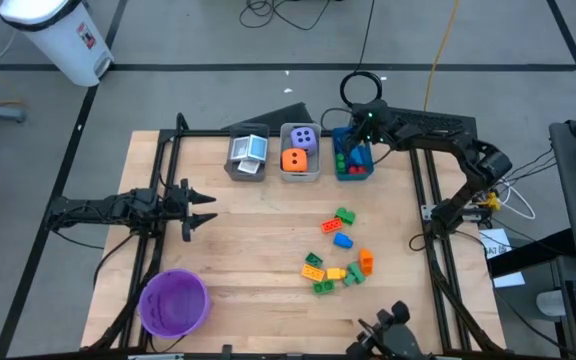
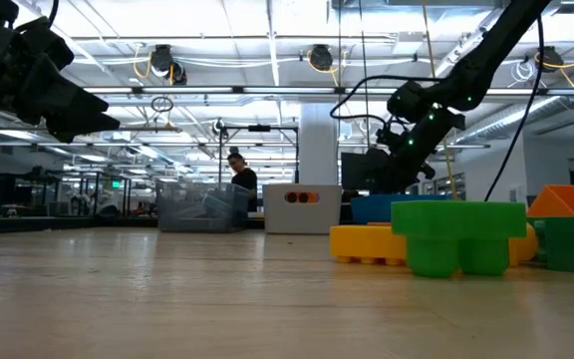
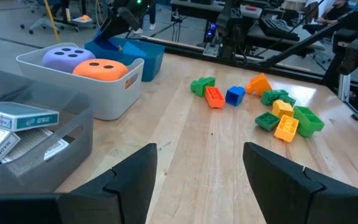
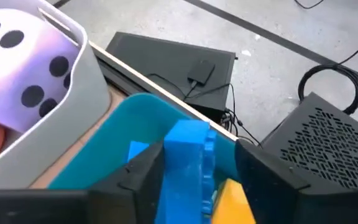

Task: Pick & Place Toys
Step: Put the blue game piece into the blue bin, then put the green game piece into the blue bin

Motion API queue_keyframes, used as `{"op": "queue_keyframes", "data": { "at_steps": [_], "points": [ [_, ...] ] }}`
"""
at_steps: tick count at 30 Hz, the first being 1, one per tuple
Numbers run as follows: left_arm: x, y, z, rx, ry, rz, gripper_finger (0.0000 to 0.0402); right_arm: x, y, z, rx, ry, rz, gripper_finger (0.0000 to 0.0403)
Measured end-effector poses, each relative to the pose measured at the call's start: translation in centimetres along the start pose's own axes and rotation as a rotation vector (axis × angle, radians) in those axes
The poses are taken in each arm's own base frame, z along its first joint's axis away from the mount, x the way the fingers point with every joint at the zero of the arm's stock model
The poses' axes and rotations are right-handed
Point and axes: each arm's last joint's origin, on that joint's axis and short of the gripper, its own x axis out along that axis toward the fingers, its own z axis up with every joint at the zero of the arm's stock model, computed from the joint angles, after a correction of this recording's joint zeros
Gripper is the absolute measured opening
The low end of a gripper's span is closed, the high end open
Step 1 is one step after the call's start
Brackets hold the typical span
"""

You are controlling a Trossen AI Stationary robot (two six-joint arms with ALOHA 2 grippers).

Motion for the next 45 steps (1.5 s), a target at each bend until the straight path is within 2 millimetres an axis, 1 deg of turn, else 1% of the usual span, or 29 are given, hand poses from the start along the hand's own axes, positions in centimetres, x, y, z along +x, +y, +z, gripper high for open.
{"op": "queue_keyframes", "data": {
  "at_steps": [3, 7, 10, 12, 17, 22, 26, 30, 36, 45],
  "points": [
    [0.0, 0.0, 0.0, 0.0, 0.0, 0.0, 0.0246, -0.9, 0.7, 0.6, -0.014, -0.031, 0.016, 0.0212],
    [0.0, 0.0, 0.0, 0.0, 0.0, 0.0, 0.0246, -2.7, 2.2, 1.4, -0.043, -0.071, 0.055, 0.0232],
    [0.0, 0.0, 0.0, 0.0, 0.0, 0.0, 0.0246, -4.6, 4.0, 2.0, -0.077, -0.104, 0.104, 0.0239],
    [0.0, 0.0, 0.0, 0.0, -0.001, 0.0, 0.0246, -5.8, 5.3, 2.0, -0.106, -0.1, 0.145, 0.024],
    [0.0, 0.0, 0.0, 0.0, 0.0, 0.0, 0.0246, -8.9, 9.1, 1.4, -0.185, -0.084, 0.286, 0.0236],
    [0.0, 0.0, 0.0, 0.0, -0.001, 0.0, 0.0246, -11.3, 12.8, -0.1, -0.254, -0.036, 0.41, 0.0237],
    [0.0, 0.0, 0.0, 0.0, 0.0, 0.0, 0.0246, -12.9, 15.4, -1.7, -0.329, 0.021, 0.498, 0.0237],
    [0.0, 0.0, 0.0, 0.0, 0.0, 0.0, 0.0246, -14.3, 17.7, -2.9, -0.38, 0.031, 0.586, 0.0234],
    [0.0, 0.0, 0.0, 0.0, 0.0, 0.0, 0.0246, -15.9, 19.9, -4.3, -0.462, 0.029, 0.681, 0.0235],
    [0.0, 0.0, 0.0, 0.0, 0.0, 0.0, 0.0246, -17.3, 21.7, -4.5, -0.534, -0.081, 0.774, 0.0228]
  ]
}}
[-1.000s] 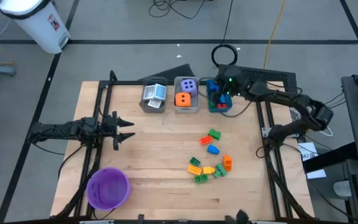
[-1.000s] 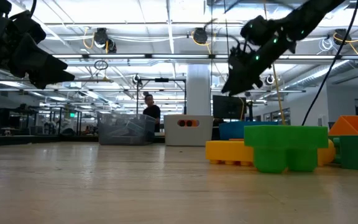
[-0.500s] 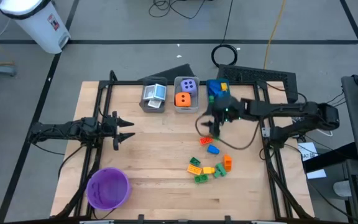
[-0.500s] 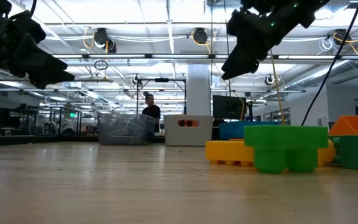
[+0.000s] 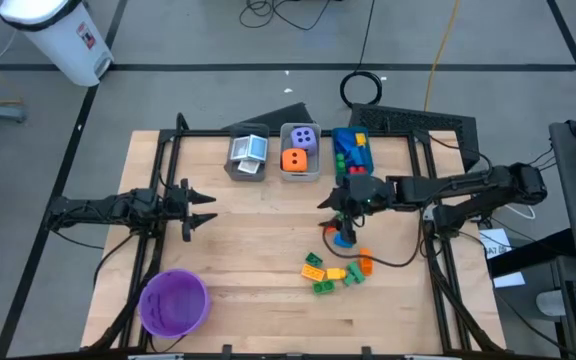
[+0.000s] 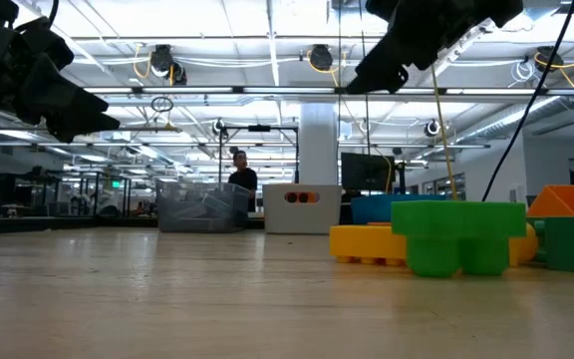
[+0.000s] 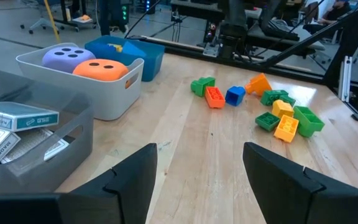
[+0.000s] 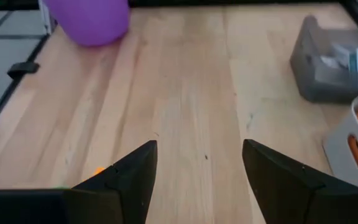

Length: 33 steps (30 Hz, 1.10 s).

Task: Pick & Place Toys
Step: Put the green game piece into the blue bin

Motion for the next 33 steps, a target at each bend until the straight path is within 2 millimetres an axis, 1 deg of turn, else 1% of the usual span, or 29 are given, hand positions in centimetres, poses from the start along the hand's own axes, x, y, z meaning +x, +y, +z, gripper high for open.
{"op": "queue_keyframes", "data": {
  "at_steps": [3, 6, 10, 16, 19, 22, 25, 29, 31, 33],
  "points": [
    [0.0, 0.0, 0.0, 0.0, 0.0, 0.0, 0.0246, 0.0, 0.3, 0.3, -0.014, -0.032, 0.01, 0.0225],
    [0.0, 0.0, 0.0, 0.0, 0.0, 0.0, 0.0246, 0.0, 0.5, 0.4, 0.032, -0.039, 0.017, 0.0222],
    [0.0, 0.0, 0.0, 0.0, 0.0, 0.0, 0.0246, 0.0, 0.5, -0.4, 0.08, 0.036, 0.0, 0.0229],
    [0.0, 0.0, 0.0, 0.0, 0.0, 0.0, 0.0246, 0.1, -0.2, -2.8, 0.109, 0.271, -0.212, 0.0272],
    [0.0, 0.0, 0.0, 0.0, 0.001, 0.0, 0.0246, 0.2, -0.4, -4.3, 0.119, 0.365, -0.266, 0.029],
    [0.0, 0.0, 0.0, 0.0, 0.0, 0.0, 0.0246, 0.6, -1.0, -5.9, 0.145, 0.413, -0.266, 0.0297],
    [0.0, 0.0, 0.0, 0.0, 0.0, 0.0, 0.0246, 0.7, -2.0, -8.0, 0.179, 0.468, -0.286, 0.0296],
    [0.0, 0.0, 0.0, 0.0, 0.0, 0.0, 0.0246, 0.9, -3.2, -9.8, 0.245, 0.457, -0.245, 0.029],
    [0.0, 0.0, 0.0, 0.0, 0.0, 0.0, 0.0246, 1.1, -3.6, -10.5, 0.27, 0.446, -0.209, 0.0288],
    [0.0, 0.0, 0.0, 0.0, 0.0, 0.0, 0.0246, 1.1, -3.8, -11.3, 0.273, 0.446, -0.209, 0.0286]
  ]
}}
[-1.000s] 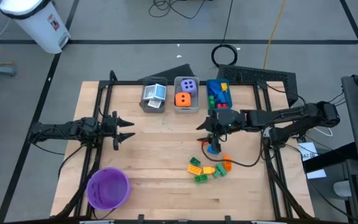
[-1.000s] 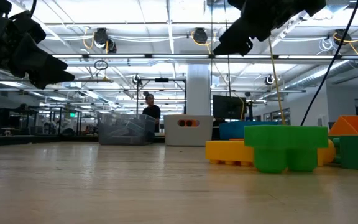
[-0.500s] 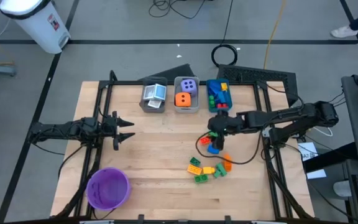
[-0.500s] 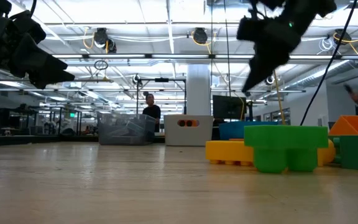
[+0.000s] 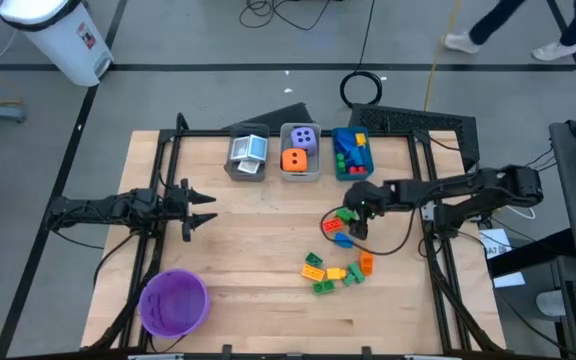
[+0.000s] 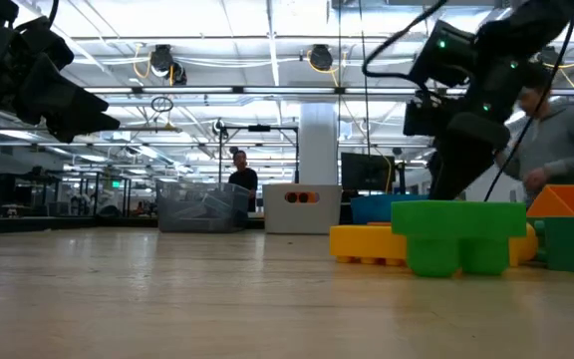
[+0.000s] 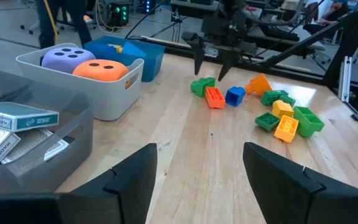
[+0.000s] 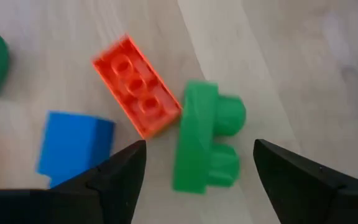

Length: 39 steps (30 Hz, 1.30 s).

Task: Pick & Place Toys
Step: Put the green game piece into the blue bin

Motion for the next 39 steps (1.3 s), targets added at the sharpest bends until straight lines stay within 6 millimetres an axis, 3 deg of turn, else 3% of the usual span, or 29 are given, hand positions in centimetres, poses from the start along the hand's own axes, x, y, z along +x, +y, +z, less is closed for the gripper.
{"op": "queue_keyframes", "data": {
  "at_steps": [9, 20, 25, 33, 39],
  "points": [
    [0.0, 0.0, 0.0, 0.0, 0.0, 0.0, 0.0246, 1.8, -1.0, -2.7, -0.027, -0.087, 0.004, 0.0286],
    [0.0, 0.0, 0.0, 0.0, 0.0, 0.0, 0.0246, 3.1, -1.1, -2.9, 0.015, -0.113, 0.006, 0.0278],
    [0.0, 0.0, 0.0, 0.0, 0.0, 0.0, 0.0246, 3.6, -1.2, -3.0, 0.014, -0.099, -0.008, 0.0252],
    [0.0, 0.0, 0.0, 0.0, 0.0, 0.0, 0.0246, 2.6, -1.0, -2.5, 0.012, -0.16, 0.018, 0.017],
    [0.0, 0.0, 0.0, 0.0, 0.0, 0.0, 0.0246, 2.1, -1.0, -2.3, 0.007, -0.185, 0.018, 0.0164]
  ]
}}
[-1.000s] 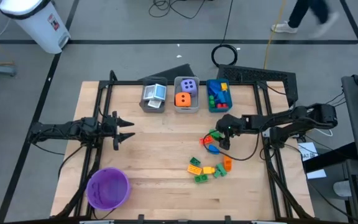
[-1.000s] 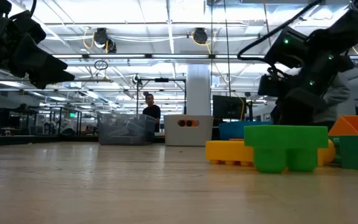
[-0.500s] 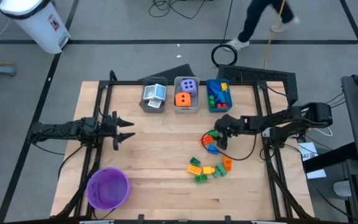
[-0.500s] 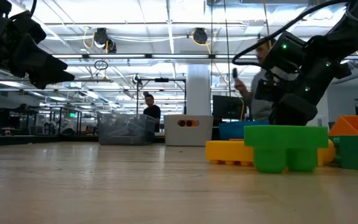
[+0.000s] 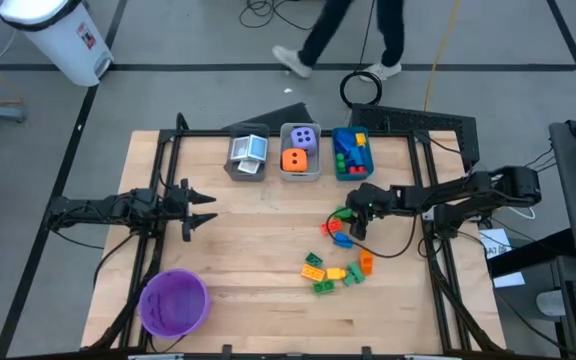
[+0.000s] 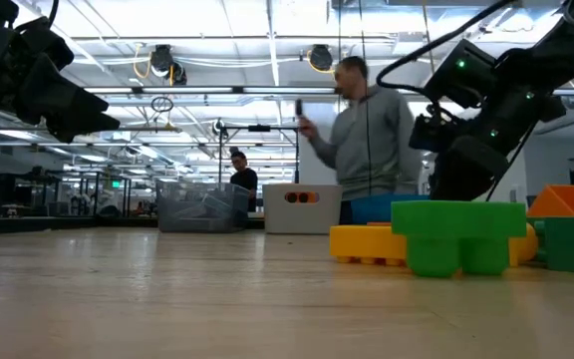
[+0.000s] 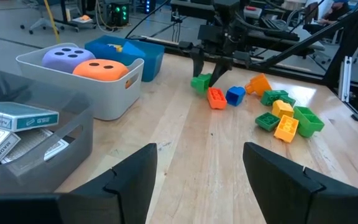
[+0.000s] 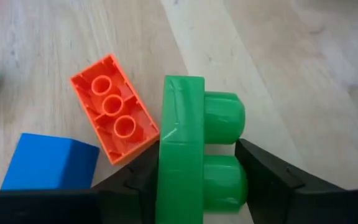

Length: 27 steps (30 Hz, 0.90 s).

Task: Pick & Place Toys
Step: Put the green game piece into the blue bin

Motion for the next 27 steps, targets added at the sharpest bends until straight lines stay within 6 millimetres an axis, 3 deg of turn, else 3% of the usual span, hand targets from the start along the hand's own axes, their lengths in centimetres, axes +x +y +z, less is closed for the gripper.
{"op": "queue_keyframes", "data": {
  "at_steps": [8, 16, 21, 27],
  "points": [
    [0.0, 0.0, 0.0, 0.0, 0.0, 0.0, 0.0246, -1.3, -0.2, 1.3, 0.007, -0.1, -0.074, 0.0184],
    [0.0, 0.0, 0.0, 0.0, 0.0, 0.0, 0.0246, -3.1, -1.5, 5.3, 0.032, -0.249, -0.142, 0.0166],
    [0.0, 0.0, 0.0, 0.0, 0.0, 0.0, 0.0246, -4.0, -3.4, 7.6, 0.075, -0.325, -0.29, 0.0183],
    [0.0, 0.0, 0.0, 0.0, 0.001, 0.0, 0.0246, -4.1, -6.5, 8.9, 0.21, -0.428, -0.377, 0.0168]
  ]
}}
